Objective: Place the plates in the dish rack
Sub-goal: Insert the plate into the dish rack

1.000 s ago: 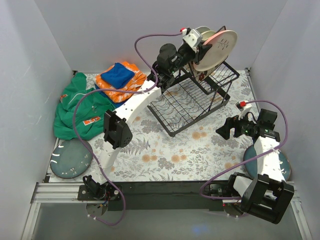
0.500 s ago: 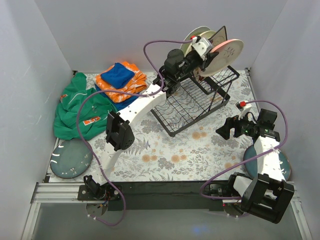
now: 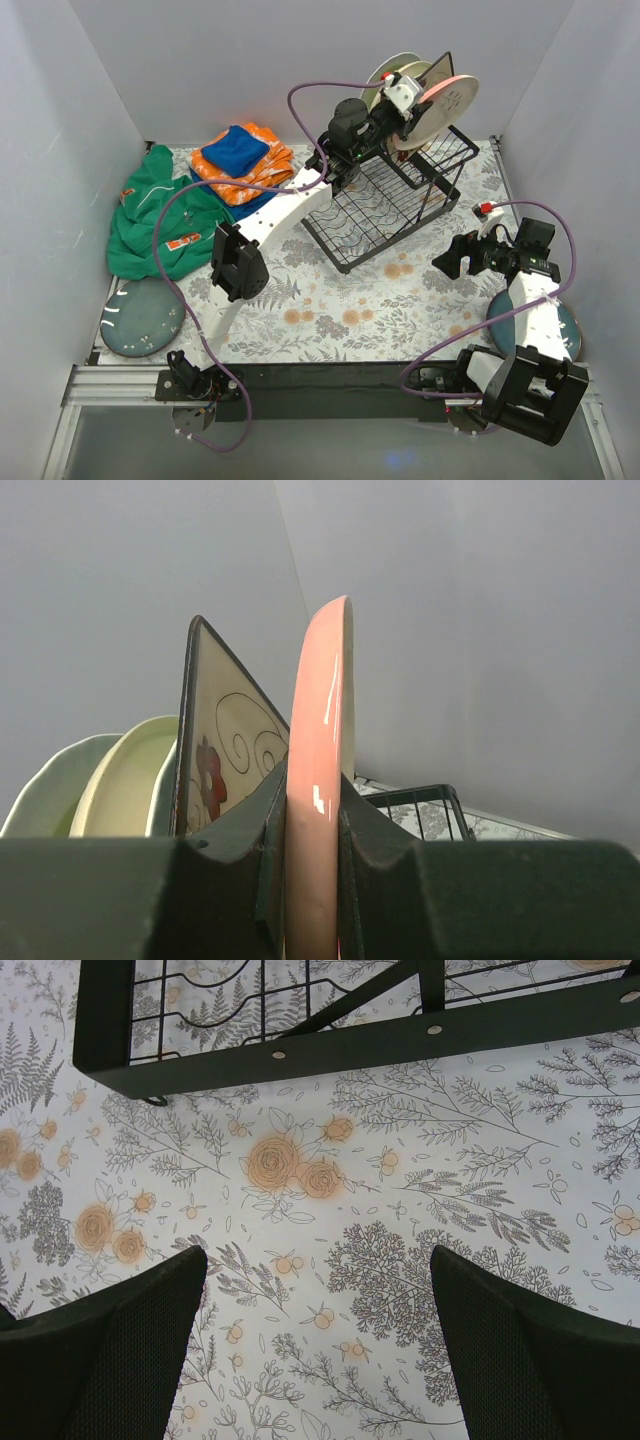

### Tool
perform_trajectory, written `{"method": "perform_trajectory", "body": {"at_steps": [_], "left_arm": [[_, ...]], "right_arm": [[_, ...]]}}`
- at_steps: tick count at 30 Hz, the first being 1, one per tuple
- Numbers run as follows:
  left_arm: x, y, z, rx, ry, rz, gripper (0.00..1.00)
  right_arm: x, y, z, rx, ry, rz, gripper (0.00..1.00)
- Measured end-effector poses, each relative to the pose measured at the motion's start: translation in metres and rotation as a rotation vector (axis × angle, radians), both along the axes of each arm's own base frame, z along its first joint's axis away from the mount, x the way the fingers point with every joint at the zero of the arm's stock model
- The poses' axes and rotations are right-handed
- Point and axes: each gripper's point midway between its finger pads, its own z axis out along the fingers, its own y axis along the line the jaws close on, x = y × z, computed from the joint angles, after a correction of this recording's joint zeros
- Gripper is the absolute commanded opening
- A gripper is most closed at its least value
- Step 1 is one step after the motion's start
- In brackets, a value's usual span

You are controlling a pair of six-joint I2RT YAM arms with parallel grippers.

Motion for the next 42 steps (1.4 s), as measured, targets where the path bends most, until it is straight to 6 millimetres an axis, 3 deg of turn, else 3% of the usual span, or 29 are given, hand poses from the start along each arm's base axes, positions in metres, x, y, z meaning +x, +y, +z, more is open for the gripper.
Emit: {"method": "perform_trajectory", "body": {"at_steps": [12,24,42], "left_arm": [[0.003,0.002,-0.001,0.012,-0.016,0.025,0.0],[0.003,-0.006,-0.025,0.053,0.013,0.026,0.0],[0.012,0.001,-0.023,0.017,0.05,0.092,0.0]], "right_arm": [[0.0,-0.001,-0.002,0.003,0.005,0.0,0.97],[-0.001,-0.001,-0.003,0.008,0.013,0.0,0.97],[0.0,-0.002,-0.004,0.012,0.016,0.004,0.97]]}}
